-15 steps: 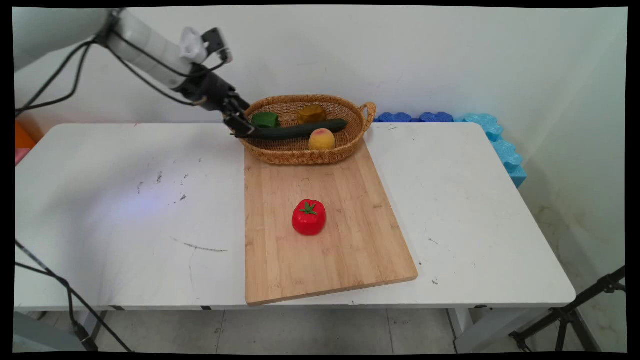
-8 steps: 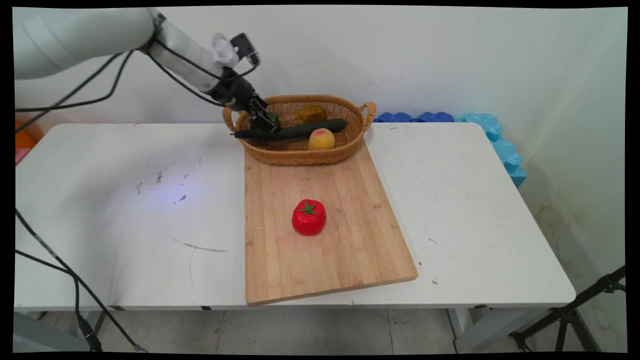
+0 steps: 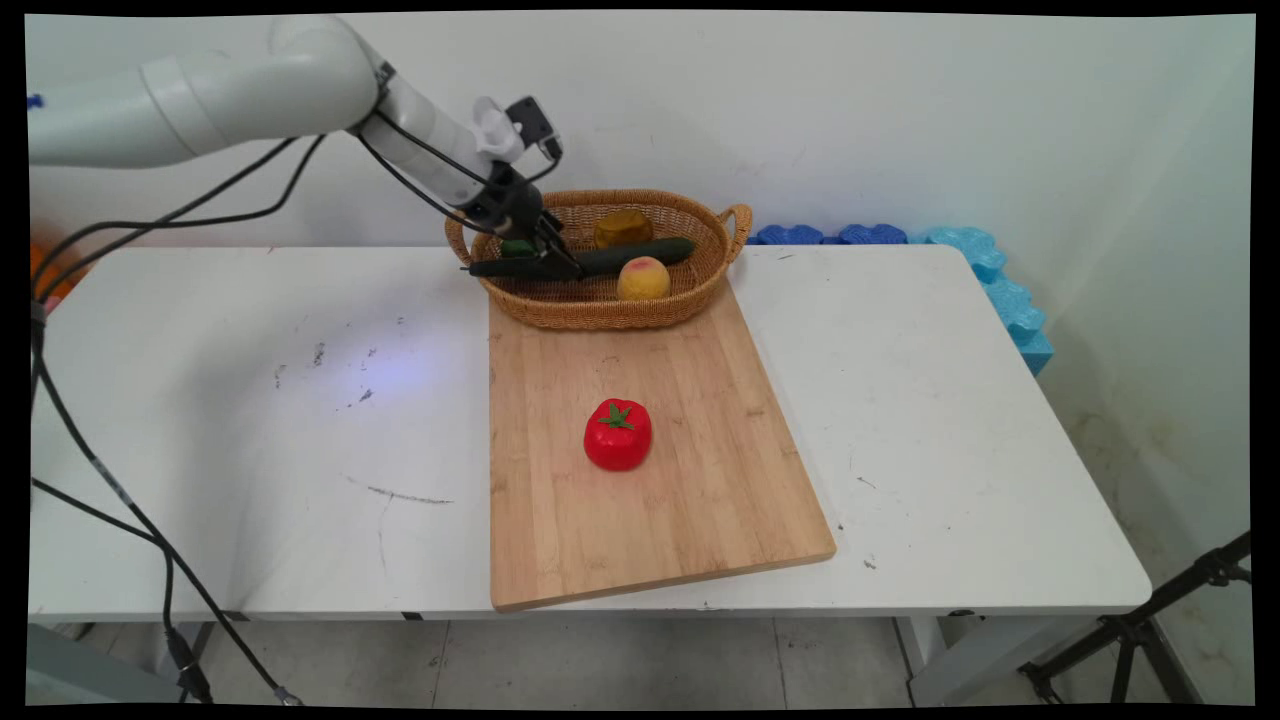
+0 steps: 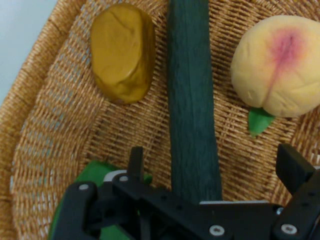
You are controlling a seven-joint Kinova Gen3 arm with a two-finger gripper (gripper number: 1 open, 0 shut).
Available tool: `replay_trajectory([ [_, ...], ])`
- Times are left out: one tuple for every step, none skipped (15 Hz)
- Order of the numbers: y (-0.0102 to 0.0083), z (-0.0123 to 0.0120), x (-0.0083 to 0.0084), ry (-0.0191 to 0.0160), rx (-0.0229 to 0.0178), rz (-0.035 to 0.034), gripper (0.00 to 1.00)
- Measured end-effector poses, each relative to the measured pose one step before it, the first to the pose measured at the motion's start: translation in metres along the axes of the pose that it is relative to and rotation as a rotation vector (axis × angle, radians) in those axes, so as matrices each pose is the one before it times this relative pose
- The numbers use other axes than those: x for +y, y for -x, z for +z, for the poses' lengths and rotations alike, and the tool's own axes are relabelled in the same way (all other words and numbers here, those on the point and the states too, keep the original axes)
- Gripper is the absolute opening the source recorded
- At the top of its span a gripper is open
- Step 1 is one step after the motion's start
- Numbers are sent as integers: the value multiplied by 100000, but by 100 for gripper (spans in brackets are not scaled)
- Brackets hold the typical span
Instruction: Pick up the cucumber from the vegetable basket
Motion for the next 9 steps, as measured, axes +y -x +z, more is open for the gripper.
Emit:
replay_trajectory([
  [-106, 569, 76, -68, -273, 534, 100],
  [-105, 619, 87, -102, -338, 697, 100],
  [-115, 572, 82, -90, -301, 727, 100],
  [-84, 440, 64, -87, -218, 592, 100],
  [-77, 469, 67, -126, -264, 653, 100],
  [-78, 436, 74, -110, -263, 653, 100],
  [-53, 332, 57, -95, -197, 526, 100],
  [-28, 204, 30, -91, -134, 358, 100],
  [-51, 309, 52, -120, -189, 547, 100],
])
